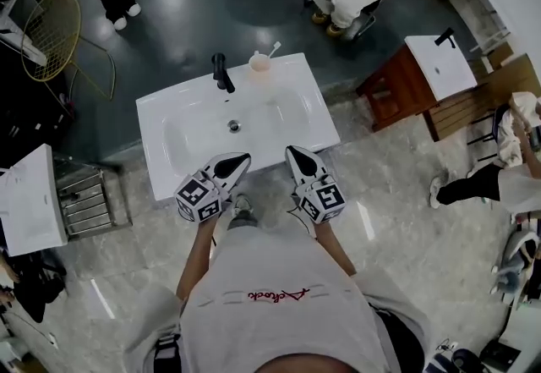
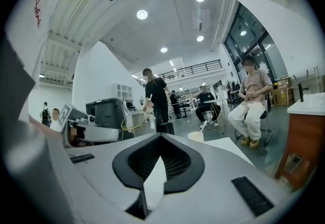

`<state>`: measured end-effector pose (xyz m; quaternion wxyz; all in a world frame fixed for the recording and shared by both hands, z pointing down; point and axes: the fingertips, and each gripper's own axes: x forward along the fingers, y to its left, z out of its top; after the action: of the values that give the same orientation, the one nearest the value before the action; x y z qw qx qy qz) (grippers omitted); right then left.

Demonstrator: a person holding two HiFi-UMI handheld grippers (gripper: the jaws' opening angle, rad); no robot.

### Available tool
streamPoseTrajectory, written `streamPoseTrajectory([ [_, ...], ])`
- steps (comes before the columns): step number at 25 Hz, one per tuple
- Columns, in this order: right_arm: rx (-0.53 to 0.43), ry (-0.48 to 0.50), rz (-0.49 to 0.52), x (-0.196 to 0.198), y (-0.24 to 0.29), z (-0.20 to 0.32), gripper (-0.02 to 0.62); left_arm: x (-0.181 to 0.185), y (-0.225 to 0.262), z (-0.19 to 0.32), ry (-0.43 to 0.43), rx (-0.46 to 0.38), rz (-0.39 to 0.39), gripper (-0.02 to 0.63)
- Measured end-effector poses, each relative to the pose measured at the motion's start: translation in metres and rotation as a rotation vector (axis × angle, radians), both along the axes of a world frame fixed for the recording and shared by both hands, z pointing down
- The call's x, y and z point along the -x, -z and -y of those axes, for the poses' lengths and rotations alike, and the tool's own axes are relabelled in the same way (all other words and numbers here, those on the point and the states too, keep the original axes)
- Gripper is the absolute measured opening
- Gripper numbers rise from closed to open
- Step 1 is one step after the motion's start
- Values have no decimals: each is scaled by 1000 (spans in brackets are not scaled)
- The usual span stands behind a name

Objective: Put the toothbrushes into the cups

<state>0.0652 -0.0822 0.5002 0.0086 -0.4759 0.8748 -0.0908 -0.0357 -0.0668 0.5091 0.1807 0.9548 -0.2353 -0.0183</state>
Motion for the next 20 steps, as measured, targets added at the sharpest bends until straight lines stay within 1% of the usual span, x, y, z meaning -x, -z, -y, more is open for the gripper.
streamPoseTrajectory([
  [6,14,0,3,-30,-9,-57,0,-27,-1,-54,14,4,22,15],
  [15,13,25,21,-43,-22,-141,0,-48,-13,-145,30,13,41,15],
  [20,5,19,29,-49,-23,-177,-2,-53,-12,-181,26,-4,56,15],
])
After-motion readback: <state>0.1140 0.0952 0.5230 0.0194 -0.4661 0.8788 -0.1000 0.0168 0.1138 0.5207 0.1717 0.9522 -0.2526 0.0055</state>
